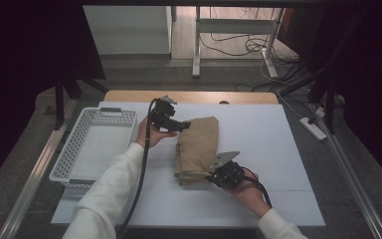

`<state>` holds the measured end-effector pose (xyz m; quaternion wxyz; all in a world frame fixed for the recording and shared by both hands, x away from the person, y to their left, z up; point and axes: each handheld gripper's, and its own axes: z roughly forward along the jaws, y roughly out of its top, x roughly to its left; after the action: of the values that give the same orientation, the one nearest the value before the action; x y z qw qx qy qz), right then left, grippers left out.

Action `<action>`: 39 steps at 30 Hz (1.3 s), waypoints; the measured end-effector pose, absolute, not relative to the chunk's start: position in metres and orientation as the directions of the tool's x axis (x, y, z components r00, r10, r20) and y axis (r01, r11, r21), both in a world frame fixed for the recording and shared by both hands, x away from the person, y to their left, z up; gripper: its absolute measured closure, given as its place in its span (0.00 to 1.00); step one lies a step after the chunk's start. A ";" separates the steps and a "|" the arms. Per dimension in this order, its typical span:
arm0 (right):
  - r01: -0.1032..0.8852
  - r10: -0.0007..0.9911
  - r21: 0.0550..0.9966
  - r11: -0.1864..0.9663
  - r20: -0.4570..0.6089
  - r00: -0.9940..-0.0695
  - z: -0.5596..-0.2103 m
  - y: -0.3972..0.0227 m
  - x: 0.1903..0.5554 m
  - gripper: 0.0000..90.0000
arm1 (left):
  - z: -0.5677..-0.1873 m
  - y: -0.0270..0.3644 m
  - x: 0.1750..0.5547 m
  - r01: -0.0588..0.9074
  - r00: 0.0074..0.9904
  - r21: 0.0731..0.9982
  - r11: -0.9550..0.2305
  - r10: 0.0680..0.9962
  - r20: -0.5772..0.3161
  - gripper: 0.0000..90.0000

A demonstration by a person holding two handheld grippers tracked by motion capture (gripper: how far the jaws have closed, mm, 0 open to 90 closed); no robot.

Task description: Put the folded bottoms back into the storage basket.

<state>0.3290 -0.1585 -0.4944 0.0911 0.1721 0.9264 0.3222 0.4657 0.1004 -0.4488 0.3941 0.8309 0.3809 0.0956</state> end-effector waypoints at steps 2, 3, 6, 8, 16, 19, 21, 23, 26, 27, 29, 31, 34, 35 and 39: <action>0.260 0.377 0.626 0.736 -0.059 -0.925 -0.494 -0.158 0.329 0.94 | -0.451 0.099 0.467 0.561 0.691 0.724 -0.402 0.708 -0.142 0.14; 0.260 0.377 0.625 0.735 -0.058 -0.924 -0.494 -0.158 0.329 0.94 | -0.451 0.099 0.467 0.561 0.691 0.724 -0.402 0.708 -0.142 0.14; 0.261 0.377 0.626 0.735 -0.058 -0.924 -0.494 -0.158 0.329 0.94 | -0.456 0.097 0.472 0.568 0.691 0.714 -0.409 0.709 -0.144 0.14; 0.260 0.377 0.626 0.735 -0.059 -0.924 -0.494 -0.158 0.329 0.94 | -0.458 0.095 0.474 0.574 0.688 0.710 -0.408 0.710 -0.148 0.14; 0.260 0.376 0.624 0.737 -0.058 -0.925 -0.495 -0.158 0.329 0.94 | -0.468 0.092 0.484 0.590 0.681 0.691 -0.417 0.717 -0.149 0.14; 0.259 0.374 0.625 0.737 -0.058 -0.925 -0.495 -0.158 0.329 0.94 | -0.476 0.089 0.489 0.606 0.676 0.677 -0.418 0.719 -0.160 0.15; 0.260 0.374 0.624 0.737 -0.057 -0.925 -0.495 -0.158 0.329 0.94 | -0.478 0.088 0.492 0.611 0.673 0.672 -0.419 0.722 -0.161 0.15; 0.259 0.374 0.622 0.739 -0.059 -0.926 -0.495 -0.158 0.329 0.94 | -0.479 0.088 0.493 0.613 0.671 0.671 -0.418 0.724 -0.162 0.15; 0.256 0.371 0.621 0.741 -0.061 -0.927 -0.496 -0.158 0.329 0.94 | -0.483 0.086 0.498 0.620 0.667 0.662 -0.420 0.726 -0.164 0.15; 0.256 0.371 0.621 0.741 -0.061 -0.927 -0.496 -0.158 0.329 0.94 | -0.484 0.085 0.499 0.623 0.665 0.661 -0.419 0.729 -0.165 0.15; 0.257 0.371 0.622 0.740 -0.059 -0.927 -0.496 -0.158 0.329 0.94 | -0.485 0.085 0.500 0.625 0.664 0.659 -0.419 0.730 -0.165 0.15; 0.257 0.371 0.619 0.742 -0.060 -0.927 -0.496 -0.158 0.329 0.94 | -0.487 0.084 0.502 0.630 0.661 0.655 -0.418 0.732 -0.168 0.15; 0.260 0.372 0.619 0.741 -0.057 -0.927 -0.497 -0.158 0.329 0.94 | -0.491 0.083 0.504 0.637 0.657 0.650 -0.415 0.733 -0.177 0.15; 0.259 0.371 0.618 0.742 -0.057 -0.927 -0.497 -0.158 0.329 0.94 | -0.492 0.083 0.505 0.640 0.657 0.649 -0.412 0.732 -0.183 0.15; 0.260 0.371 0.618 0.742 -0.055 -0.927 -0.498 -0.158 0.329 0.94 | -0.496 0.081 0.508 0.644 0.656 0.641 -0.417 0.732 -0.183 0.15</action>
<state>0.3288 -0.1576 -0.4978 0.0874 0.1697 0.9293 0.3163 0.5084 0.0808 -0.4955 0.3514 0.8395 0.4097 0.0627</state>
